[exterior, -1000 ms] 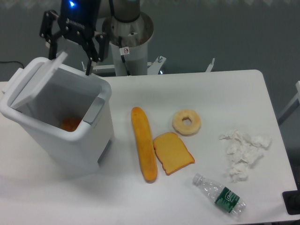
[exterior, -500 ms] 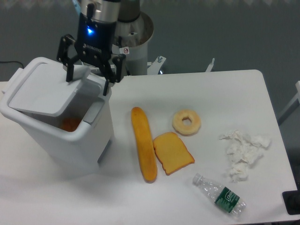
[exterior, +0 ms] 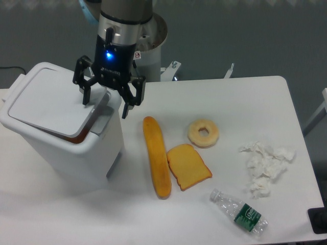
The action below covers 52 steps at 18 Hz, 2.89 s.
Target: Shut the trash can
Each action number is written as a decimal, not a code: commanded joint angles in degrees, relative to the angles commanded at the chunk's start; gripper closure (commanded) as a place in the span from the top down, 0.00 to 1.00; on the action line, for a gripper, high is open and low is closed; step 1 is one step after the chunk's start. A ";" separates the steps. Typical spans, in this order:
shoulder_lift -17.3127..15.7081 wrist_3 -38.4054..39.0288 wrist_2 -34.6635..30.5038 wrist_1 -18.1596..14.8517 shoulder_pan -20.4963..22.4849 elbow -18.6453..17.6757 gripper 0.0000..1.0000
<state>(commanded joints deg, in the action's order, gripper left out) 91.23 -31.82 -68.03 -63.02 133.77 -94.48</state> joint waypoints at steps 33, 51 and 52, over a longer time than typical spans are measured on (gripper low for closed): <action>0.53 -0.17 -2.72 0.35 3.33 4.30 1.00; 16.77 -47.36 -18.09 0.35 33.13 7.11 1.00; 18.44 -48.33 -18.80 0.35 33.14 8.16 1.00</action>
<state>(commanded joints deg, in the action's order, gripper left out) 109.67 -80.15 -86.83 -62.67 166.90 -86.32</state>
